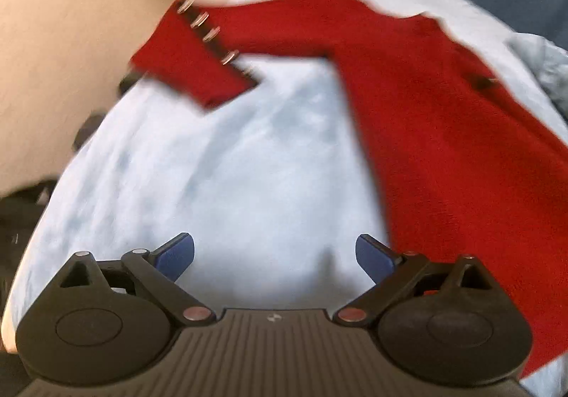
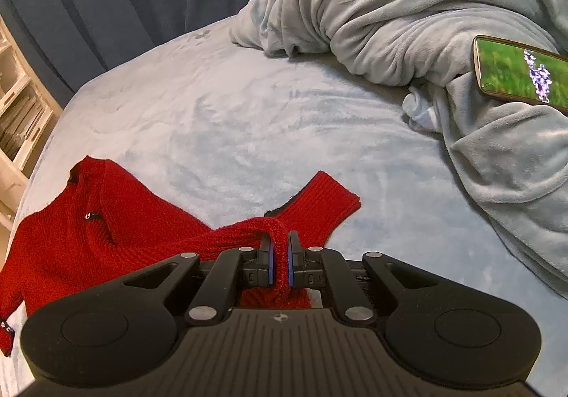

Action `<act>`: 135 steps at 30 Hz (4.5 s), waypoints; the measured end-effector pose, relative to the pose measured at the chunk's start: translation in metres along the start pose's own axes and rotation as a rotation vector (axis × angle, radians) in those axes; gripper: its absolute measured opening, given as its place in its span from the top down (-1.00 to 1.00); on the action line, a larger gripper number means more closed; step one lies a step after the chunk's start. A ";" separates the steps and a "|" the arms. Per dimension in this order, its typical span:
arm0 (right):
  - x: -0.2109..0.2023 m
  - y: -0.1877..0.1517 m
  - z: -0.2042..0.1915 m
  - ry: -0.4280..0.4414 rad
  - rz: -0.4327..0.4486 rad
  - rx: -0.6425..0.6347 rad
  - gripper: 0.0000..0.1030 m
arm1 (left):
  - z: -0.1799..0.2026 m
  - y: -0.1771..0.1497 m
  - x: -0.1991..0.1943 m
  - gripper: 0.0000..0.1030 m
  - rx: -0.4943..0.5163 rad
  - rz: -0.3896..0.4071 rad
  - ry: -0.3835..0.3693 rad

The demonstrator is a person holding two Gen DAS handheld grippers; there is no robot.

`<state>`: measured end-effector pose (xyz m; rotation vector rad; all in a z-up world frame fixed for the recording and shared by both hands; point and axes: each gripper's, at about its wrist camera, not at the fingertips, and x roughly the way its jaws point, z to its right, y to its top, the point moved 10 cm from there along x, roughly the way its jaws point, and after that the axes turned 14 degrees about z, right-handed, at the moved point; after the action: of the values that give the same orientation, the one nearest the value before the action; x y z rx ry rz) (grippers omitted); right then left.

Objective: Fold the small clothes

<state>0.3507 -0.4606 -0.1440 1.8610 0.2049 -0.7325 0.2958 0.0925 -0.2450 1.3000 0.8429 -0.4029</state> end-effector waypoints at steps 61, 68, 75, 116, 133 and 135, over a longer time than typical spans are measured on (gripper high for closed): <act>-0.160 -0.221 0.008 0.123 -0.312 0.143 0.30 | -0.126 -0.026 -0.100 -0.77 -0.041 0.076 -0.006; -0.122 -0.260 -0.014 0.153 -0.451 0.162 0.87 | -0.087 -0.041 -0.055 0.86 0.120 -0.007 0.019; -0.138 -0.257 -0.101 0.386 -0.407 -0.048 0.85 | -0.101 -0.042 -0.048 0.83 0.077 -0.013 0.063; -0.118 -0.140 0.013 0.144 -0.200 -0.061 0.11 | -0.111 -0.020 -0.104 -0.59 0.113 0.077 0.024; 0.029 -0.112 -0.074 0.348 -0.072 -0.699 0.75 | -0.026 0.024 -0.048 -0.61 0.182 0.066 0.029; 0.034 -0.068 -0.077 0.321 0.016 -0.657 0.77 | -0.026 0.032 -0.046 -0.61 0.169 0.078 0.036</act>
<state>0.3760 -0.3711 -0.1985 1.3302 0.5643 -0.2911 0.2795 0.1163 -0.1903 1.4957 0.7986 -0.3964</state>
